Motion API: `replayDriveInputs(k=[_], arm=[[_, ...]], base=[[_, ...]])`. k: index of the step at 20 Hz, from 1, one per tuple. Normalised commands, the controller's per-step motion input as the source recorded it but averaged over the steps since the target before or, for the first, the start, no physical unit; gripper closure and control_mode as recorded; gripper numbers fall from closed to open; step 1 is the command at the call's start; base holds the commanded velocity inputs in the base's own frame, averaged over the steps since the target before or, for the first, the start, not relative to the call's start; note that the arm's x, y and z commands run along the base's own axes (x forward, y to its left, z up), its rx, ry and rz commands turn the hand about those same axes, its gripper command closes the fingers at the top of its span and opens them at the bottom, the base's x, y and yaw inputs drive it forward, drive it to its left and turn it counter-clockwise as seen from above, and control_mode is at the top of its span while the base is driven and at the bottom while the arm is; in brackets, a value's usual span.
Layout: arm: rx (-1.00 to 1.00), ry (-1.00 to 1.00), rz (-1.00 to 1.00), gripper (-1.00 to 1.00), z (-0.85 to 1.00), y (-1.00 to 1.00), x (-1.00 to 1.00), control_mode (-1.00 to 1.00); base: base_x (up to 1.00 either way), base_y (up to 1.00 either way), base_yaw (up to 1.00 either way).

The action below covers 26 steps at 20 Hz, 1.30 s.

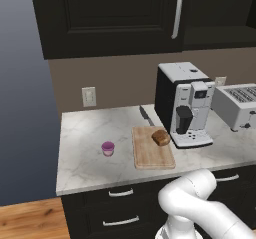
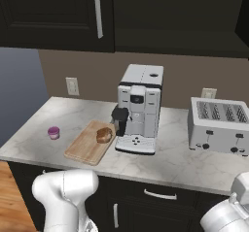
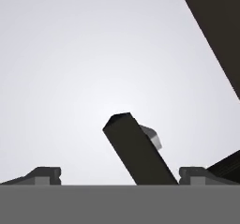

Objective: Pick the bread, place it on the cutting board, pick the jam, place it on the counter, and close the cabinet.

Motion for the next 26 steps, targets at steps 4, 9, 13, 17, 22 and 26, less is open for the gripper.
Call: replayDriveInputs(k=[4,9,13,17,22,26], arm=[[0.00,0.00,-0.08,-1.00,0.00,-0.03,0.12,-1.00],[0.00,0.00,-0.08,-1.00,0.00,-0.05,0.16,-1.00],[0.00,0.00,-0.06,-1.00,0.00,-0.16,0.20,-1.00],[0.00,0.00,-0.02,-1.00,0.00,-0.22,0.24,-1.00],[0.00,0.00,0.00,-1.00,0.00,-0.29,0.17,-1.00],[0.01,-0.03,0.00,-1.00,0.00,-0.09,0.09,-1.00]], base=[[0.00,0.00,0.00],[0.00,0.00,0.00],[0.00,0.00,0.00],[0.00,0.00,0.00],[0.00,0.00,0.00],[0.00,0.00,0.00]])
